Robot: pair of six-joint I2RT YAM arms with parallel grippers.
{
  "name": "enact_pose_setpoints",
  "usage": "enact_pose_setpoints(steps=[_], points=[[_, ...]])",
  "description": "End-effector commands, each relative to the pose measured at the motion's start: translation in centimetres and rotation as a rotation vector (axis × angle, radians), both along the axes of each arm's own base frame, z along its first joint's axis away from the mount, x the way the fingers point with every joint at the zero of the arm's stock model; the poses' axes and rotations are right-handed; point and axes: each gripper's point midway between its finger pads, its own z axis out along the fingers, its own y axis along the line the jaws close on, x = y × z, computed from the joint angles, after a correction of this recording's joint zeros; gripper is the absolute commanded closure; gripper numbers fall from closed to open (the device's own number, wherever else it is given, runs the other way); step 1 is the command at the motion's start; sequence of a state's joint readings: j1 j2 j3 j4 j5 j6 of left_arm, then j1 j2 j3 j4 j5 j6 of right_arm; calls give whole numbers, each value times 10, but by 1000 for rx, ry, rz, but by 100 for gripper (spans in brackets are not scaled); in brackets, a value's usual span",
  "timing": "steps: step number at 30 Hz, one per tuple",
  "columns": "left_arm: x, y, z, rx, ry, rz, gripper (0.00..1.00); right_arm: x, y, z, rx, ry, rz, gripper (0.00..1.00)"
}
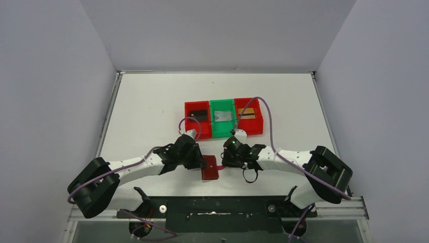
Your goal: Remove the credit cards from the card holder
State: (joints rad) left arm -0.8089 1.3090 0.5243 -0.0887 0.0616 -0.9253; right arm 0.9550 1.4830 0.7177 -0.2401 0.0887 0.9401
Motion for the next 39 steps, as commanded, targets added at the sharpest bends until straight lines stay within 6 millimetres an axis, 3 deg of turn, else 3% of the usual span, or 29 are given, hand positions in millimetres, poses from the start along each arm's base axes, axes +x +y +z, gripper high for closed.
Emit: enact_pose_setpoints(steps=[1,5,11,21,25,28,32,39], points=[[-1,-1,4,12,-15,-45,85,10,-2,10,60,-34,-43,66],[1,-3,5,17,-19,-55,85,5,10,2,97,-4,-21,69],[1,-2,4,25,-17,-61,84,5,25,9,151,2,6,79],[3,-1,7,19,-27,-31,80,-7,21,5,228,45,-31,80],[5,2,7,30,-30,-17,76,-5,19,6,227,34,-43,91],[8,7,11,45,-48,11,71,1,20,19,250,2,-54,100],[16,14,25,33,-97,67,52,7,17,40,260,-55,-68,100],[25,29,54,-3,-184,157,41,13,22,81,315,-153,-49,100]])
